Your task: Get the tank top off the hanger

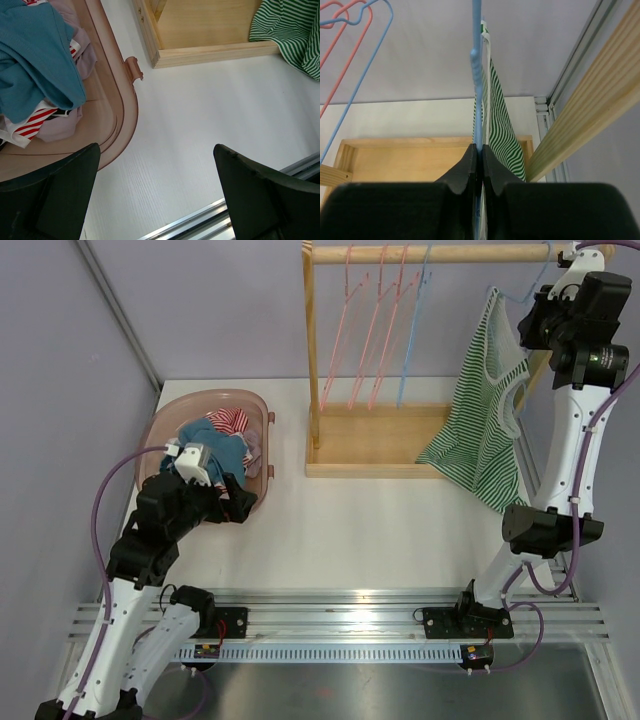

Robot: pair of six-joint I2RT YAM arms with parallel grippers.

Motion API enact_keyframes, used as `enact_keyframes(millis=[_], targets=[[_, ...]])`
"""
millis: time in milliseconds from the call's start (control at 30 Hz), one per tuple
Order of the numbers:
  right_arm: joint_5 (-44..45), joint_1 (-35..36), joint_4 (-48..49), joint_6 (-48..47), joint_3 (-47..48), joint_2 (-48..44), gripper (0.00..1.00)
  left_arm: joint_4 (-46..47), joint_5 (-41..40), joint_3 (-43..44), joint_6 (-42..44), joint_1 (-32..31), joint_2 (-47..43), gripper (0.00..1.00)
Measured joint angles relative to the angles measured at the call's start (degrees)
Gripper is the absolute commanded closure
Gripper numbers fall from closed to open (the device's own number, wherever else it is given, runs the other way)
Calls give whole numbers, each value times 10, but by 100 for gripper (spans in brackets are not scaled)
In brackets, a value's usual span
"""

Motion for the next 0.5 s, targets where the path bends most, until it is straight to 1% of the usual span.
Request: enact_keyframes(millis=[500], targets=[[-86,0,14,64,-1,-56,100,0,0,-8,0,0,-5,1]])
